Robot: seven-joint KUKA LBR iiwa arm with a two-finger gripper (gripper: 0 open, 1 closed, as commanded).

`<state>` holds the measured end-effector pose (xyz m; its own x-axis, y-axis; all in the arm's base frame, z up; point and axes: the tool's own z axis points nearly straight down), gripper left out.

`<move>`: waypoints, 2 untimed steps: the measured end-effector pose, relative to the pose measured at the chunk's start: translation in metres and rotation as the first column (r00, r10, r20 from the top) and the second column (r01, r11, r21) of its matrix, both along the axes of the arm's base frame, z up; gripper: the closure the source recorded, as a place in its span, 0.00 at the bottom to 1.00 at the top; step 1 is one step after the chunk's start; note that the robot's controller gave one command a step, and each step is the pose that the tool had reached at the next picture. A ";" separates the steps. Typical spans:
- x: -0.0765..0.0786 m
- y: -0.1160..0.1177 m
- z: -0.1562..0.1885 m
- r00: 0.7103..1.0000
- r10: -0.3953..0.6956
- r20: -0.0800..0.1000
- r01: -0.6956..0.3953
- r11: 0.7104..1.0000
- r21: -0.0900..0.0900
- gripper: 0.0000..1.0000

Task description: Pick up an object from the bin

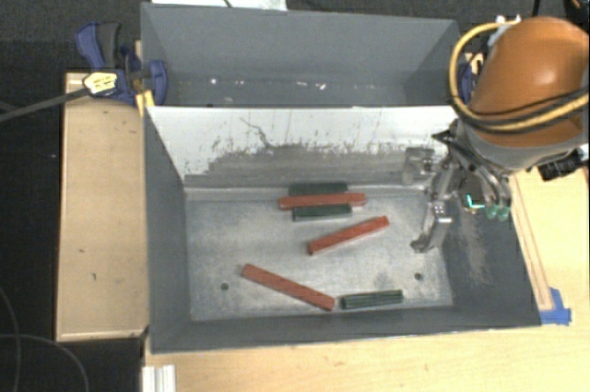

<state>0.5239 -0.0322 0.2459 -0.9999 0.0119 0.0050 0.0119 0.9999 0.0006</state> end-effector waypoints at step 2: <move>0.012 0.034 -0.175 1.000 0.030 0.008 -0.030 1.000 -0.001 1.00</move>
Offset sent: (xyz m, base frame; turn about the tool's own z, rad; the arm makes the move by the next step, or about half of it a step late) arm 0.0117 0.0336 -0.1759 -0.0270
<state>0.5362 0.0015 0.0706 -0.9998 -0.0184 -0.0030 -0.0184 0.9998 0.0001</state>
